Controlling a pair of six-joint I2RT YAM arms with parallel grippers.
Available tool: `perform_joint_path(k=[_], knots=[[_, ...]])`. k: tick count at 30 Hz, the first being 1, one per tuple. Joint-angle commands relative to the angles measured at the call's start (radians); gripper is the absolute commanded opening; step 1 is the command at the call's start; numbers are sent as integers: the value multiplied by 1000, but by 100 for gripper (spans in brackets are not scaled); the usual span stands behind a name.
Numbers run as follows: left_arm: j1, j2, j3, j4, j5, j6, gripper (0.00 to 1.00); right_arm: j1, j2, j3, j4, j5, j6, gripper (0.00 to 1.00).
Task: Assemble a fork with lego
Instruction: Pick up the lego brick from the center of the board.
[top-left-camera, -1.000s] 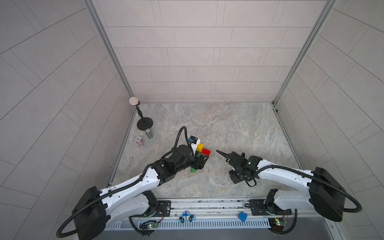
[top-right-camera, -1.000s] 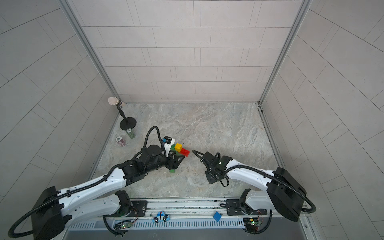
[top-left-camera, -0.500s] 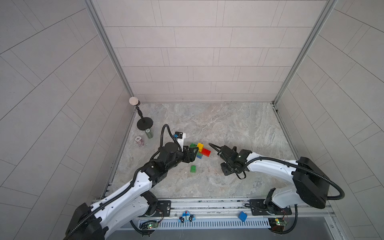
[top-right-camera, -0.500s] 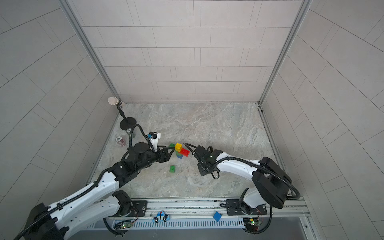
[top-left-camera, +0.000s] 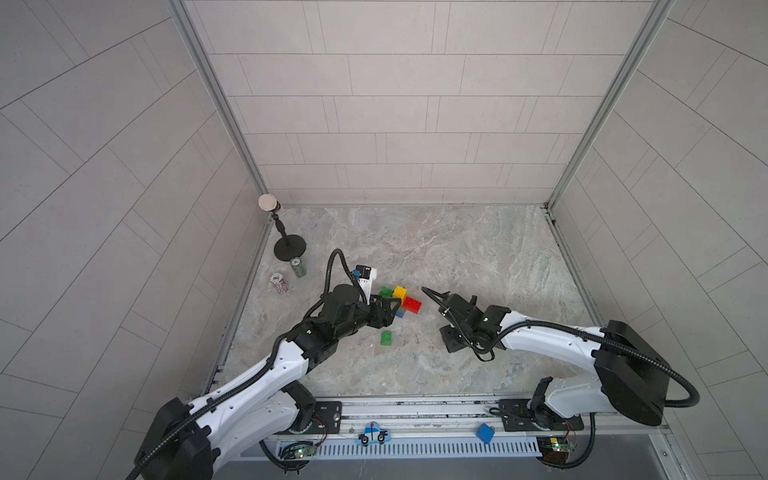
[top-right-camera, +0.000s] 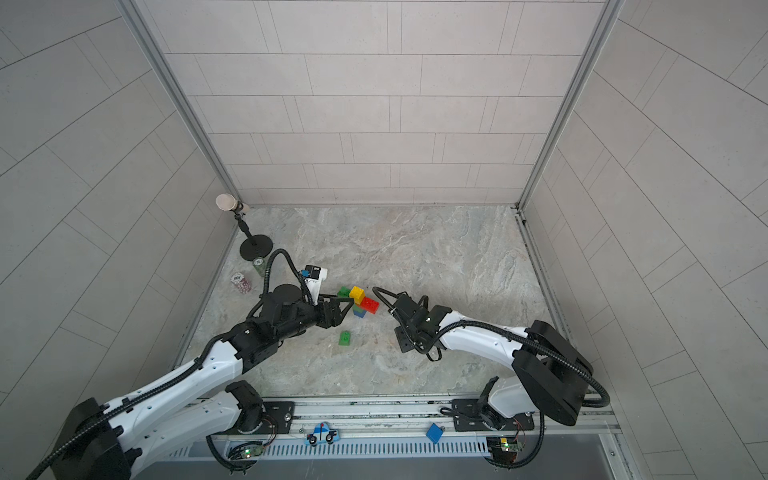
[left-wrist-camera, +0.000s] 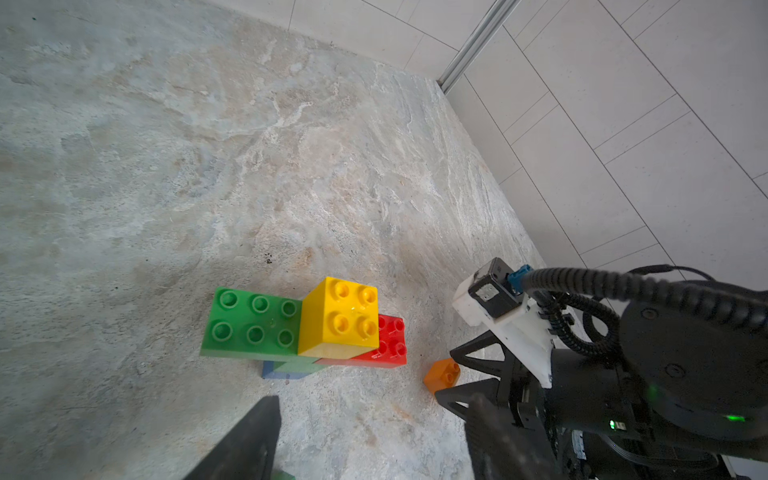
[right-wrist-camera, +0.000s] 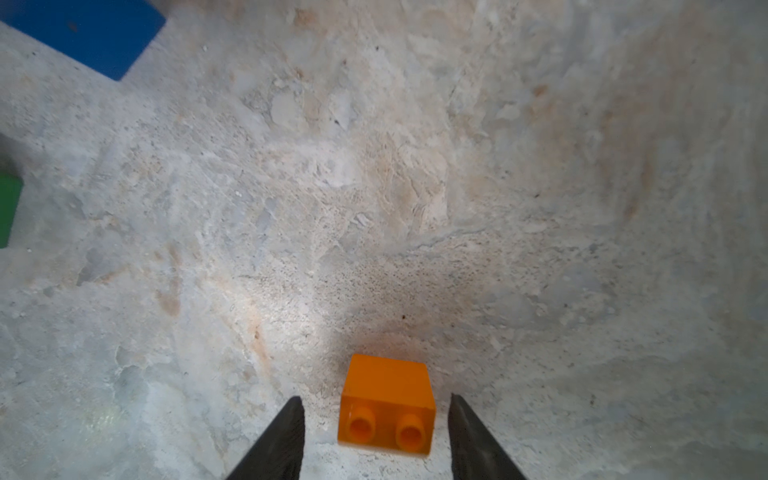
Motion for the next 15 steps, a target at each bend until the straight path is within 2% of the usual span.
perform_joint_path(k=[1,7,12,15], knots=[[-6,-3,3,23,16,20,74,4,-26,-39,48,23,12,56],[-7,2,9,19,11,26,74,10,-90,-114,115,70,42,53],[-7,4,13,19,10,26,74,26,-130,-165,202,99,88,59],[-6,9,17,21,16,27,74,30,-129,-176,217,120,98,58]])
